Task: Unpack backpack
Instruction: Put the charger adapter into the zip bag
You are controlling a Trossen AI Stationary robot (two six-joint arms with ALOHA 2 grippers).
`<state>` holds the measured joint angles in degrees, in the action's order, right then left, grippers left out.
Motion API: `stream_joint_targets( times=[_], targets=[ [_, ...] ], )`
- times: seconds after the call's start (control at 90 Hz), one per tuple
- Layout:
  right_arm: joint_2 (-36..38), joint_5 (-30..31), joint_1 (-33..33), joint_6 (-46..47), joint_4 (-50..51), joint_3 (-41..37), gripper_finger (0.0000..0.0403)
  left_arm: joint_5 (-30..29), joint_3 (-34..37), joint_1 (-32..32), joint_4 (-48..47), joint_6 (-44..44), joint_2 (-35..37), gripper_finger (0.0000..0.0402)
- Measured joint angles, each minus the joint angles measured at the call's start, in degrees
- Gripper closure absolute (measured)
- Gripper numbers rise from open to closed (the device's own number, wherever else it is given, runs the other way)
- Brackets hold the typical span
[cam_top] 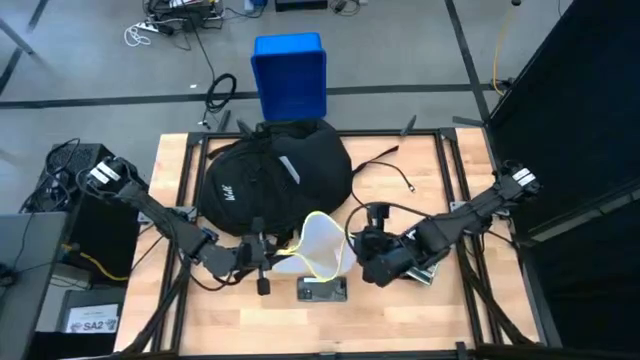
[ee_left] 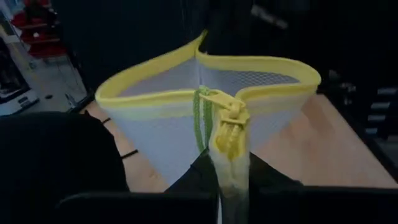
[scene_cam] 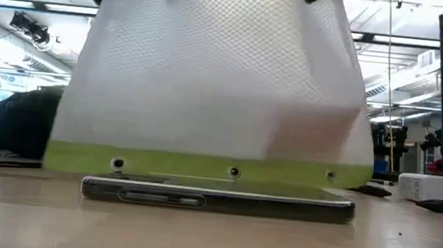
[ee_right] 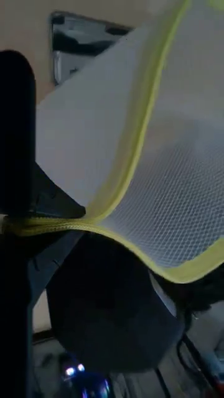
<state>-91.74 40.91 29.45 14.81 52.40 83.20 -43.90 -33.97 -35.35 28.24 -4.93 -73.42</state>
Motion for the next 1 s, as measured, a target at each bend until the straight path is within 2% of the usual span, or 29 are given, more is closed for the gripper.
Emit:
stream_joint_targets(
  times=[0.1, 0.256, 0.4, 0.578, 0.7, 0.878, 1.0],
  targets=[
    [0.0, -1.1, -0.5, 0.0, -0.3, -0.7, 0.0403, 0.0, 1.4, 0.7, 0.8, 0.0, 0.1, 0.0402],
    [0.0, -8.2, -1.9, 0.2, -2.9, -2.9, 0.0402, 1.0, 1.5, 1.5, -0.9, -1.5, 0.1, 0.0402],
    [0.0, -8.9, -2.8, 0.1, -3.7, -3.6, 0.0383, 1.7, 1.5, 1.6, -0.7, -1.5, 0.1, 0.0402],
    [1.7, -8.4, -2.0, -1.9, -3.0, -3.6, 0.0325, 1.9, 1.5, 1.6, -0.8, -1.7, 0.4, 0.0402],
    [3.5, -8.3, -0.4, -0.1, -0.6, -3.6, 0.0273, 1.9, 1.5, 1.6, -0.8, -1.7, 1.2, 0.0402],
    [5.3, -8.6, 3.0, 8.9, 8.6, -3.6, 0.0207, 1.9, 1.5, 1.8, -0.8, -1.7, 1.3, 0.0402],
    [5.2, -9.1, 5.3, 16.7, 15.5, -3.6, 0.0176, 1.9, 1.5, 2.7, -0.8, -1.8, 1.3, 0.0402]
  ],
)
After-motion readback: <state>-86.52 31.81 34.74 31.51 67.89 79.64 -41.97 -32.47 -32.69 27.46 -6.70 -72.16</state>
